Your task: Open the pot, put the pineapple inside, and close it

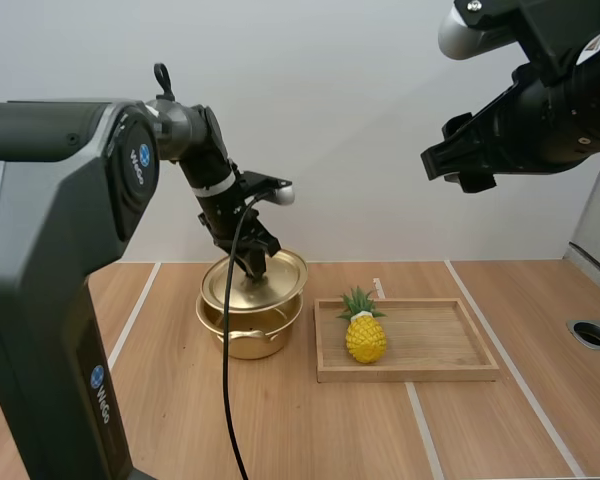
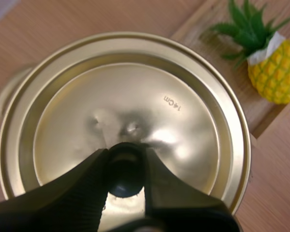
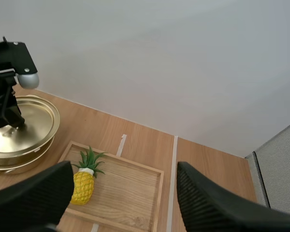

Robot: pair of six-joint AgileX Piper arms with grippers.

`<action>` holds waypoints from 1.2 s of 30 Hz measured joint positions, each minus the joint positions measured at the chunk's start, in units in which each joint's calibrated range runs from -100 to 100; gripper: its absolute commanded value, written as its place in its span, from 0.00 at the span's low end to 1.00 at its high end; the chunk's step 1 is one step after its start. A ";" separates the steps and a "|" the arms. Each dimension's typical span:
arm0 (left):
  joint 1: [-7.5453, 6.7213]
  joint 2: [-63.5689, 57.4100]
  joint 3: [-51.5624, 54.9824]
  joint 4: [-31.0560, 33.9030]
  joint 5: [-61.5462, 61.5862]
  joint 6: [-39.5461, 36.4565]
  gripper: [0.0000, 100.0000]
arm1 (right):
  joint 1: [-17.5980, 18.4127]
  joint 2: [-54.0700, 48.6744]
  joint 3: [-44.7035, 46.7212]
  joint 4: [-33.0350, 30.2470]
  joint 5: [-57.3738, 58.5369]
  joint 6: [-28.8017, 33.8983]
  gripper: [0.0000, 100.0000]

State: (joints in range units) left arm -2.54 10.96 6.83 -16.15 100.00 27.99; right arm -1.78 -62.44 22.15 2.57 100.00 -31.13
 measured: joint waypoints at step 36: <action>0.00 -42.59 -34.07 -17.53 -84.81 -5.48 0.00 | 0.00 8.85 14.58 6.47 -15.95 0.86 1.00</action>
State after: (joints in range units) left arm -2.54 -31.63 -27.24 -33.69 15.19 22.50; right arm -1.78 -53.60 36.73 9.04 84.05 -30.26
